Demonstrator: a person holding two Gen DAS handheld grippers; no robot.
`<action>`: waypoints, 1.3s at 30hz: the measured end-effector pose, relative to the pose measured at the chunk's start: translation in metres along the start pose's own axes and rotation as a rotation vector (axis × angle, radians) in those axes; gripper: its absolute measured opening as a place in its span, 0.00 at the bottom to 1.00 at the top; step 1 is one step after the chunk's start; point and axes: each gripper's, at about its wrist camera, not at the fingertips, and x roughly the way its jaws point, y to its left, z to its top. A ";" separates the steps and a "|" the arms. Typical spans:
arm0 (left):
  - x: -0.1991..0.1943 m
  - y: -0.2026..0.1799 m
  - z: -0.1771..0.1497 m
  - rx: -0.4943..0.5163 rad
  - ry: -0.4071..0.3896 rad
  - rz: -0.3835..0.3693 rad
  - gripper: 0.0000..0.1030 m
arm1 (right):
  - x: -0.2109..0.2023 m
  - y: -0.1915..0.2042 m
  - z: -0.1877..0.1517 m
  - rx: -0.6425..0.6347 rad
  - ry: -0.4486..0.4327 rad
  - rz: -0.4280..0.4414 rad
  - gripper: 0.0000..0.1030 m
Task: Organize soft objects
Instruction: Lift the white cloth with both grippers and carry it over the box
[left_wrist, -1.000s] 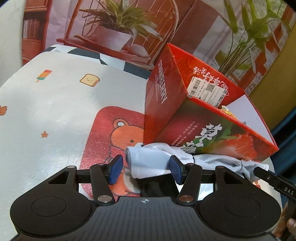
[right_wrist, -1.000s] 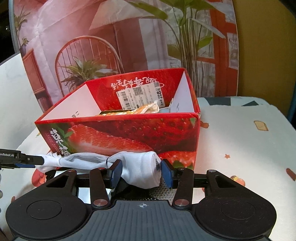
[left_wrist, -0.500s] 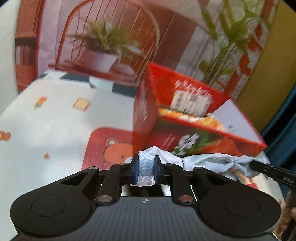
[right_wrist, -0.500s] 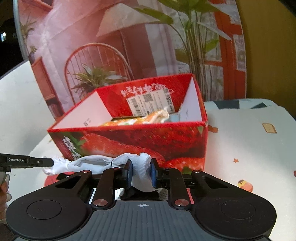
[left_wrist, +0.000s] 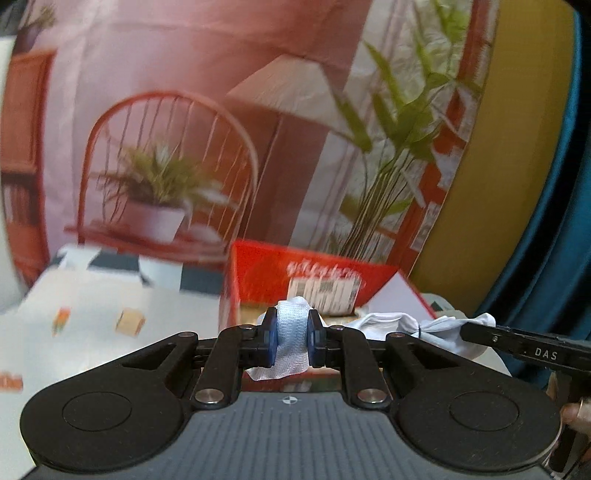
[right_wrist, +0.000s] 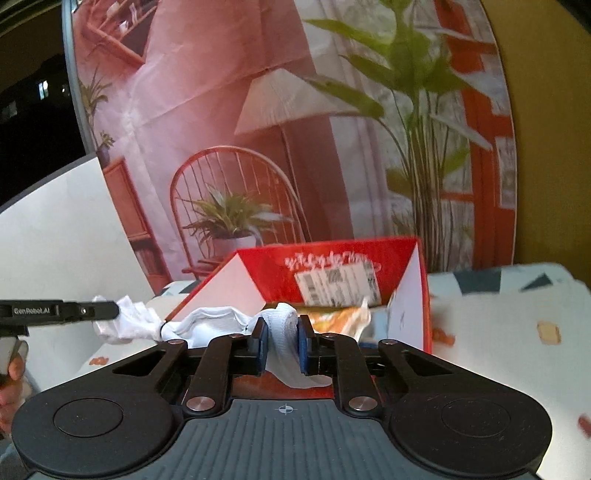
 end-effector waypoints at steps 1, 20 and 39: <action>0.004 -0.004 0.006 0.019 -0.013 0.008 0.16 | 0.003 -0.001 0.006 0.005 -0.001 -0.002 0.14; 0.164 0.005 0.053 0.115 0.125 0.076 0.16 | 0.154 -0.040 0.070 -0.075 0.212 -0.147 0.14; 0.210 0.020 0.050 0.097 0.288 0.048 0.56 | 0.201 -0.049 0.065 -0.093 0.336 -0.253 0.23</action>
